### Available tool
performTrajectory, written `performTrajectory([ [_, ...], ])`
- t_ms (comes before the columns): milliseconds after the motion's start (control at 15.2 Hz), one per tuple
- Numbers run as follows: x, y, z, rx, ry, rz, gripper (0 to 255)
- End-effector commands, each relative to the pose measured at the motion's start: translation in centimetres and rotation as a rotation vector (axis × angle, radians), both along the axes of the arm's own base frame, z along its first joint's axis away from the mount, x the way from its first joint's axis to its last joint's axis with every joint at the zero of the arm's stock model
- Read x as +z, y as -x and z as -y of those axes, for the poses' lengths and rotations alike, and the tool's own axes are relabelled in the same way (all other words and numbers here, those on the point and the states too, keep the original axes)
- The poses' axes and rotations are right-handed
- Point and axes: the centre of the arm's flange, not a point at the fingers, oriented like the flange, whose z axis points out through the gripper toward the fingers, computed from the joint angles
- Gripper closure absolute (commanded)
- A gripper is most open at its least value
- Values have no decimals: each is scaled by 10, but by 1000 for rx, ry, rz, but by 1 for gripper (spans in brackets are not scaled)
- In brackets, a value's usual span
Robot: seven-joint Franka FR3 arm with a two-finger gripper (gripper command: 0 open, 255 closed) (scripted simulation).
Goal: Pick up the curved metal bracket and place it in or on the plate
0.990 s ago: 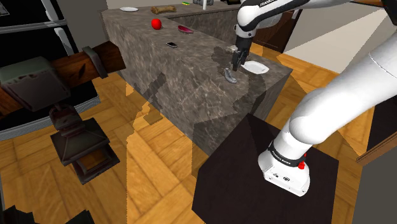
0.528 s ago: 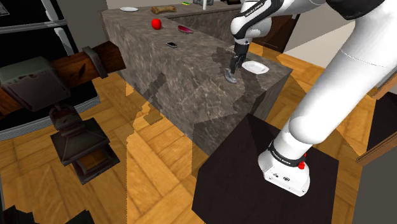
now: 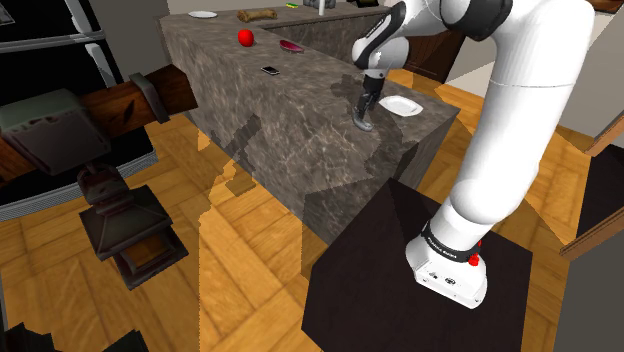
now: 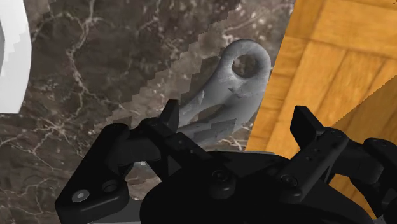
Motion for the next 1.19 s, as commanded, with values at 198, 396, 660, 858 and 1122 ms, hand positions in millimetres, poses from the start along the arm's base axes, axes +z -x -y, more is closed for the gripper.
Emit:
performTrajectory([
  [198,-26,-1,4,1,-1,2,0],
  [396,-40,-1,4,1,-1,2,0],
  [660,-40,-1,4,1,-1,2,0],
  [858,-40,-1,4,1,-1,2,0],
  [1122,-40,-1,4,1,-1,2,255],
])
